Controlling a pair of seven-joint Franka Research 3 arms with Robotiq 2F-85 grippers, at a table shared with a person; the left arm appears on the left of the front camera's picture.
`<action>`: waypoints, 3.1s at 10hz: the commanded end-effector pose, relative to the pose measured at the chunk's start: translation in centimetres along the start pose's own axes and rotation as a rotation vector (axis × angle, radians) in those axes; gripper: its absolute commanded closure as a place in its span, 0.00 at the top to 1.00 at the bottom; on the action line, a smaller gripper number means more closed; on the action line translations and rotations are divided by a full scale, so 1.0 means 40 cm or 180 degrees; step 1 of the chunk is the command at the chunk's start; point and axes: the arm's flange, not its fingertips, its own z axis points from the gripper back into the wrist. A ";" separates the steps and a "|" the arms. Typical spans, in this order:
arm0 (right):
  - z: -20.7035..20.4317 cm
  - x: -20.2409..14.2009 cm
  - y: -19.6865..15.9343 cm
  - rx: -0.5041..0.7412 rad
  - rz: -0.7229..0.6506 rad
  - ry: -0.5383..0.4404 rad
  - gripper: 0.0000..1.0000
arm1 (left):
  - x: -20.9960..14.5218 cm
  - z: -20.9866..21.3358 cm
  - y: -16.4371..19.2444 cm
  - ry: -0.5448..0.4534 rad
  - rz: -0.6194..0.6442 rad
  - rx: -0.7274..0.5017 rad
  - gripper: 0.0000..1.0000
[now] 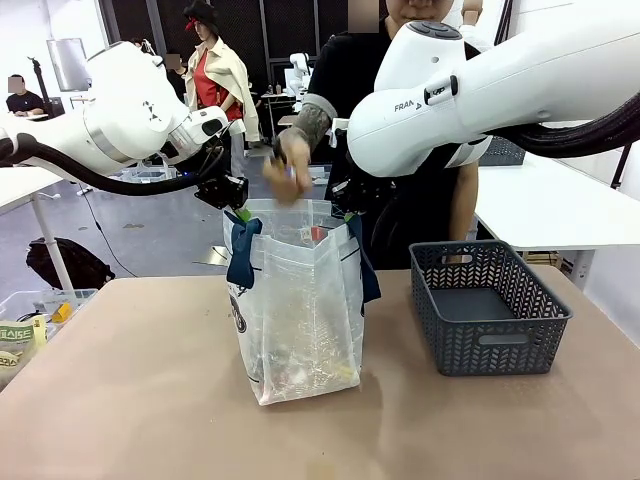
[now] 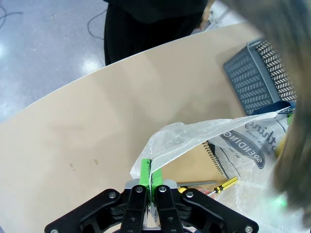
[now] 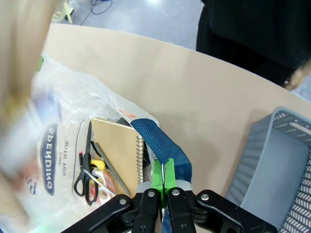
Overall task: Transfer purchased items from the store into the shopping bag.
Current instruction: Move the Reusable shopping bag to the right side of the table.
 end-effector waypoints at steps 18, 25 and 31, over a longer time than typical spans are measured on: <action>-0.021 0.064 0.103 -0.0055 0.0872 0.0083 0.00 | 0.052 -0.082 0.004 -0.0207 0.0078 -0.1290 0.44; -0.060 0.123 0.139 0.0028 0.1215 0.0239 0.00 | 0.060 -0.133 0.027 -0.0289 -0.0005 -0.1880 0.53; -0.104 0.163 0.177 0.0068 0.1512 0.0417 0.00 | 0.071 -0.149 0.037 -0.0318 -0.0047 -0.2317 0.53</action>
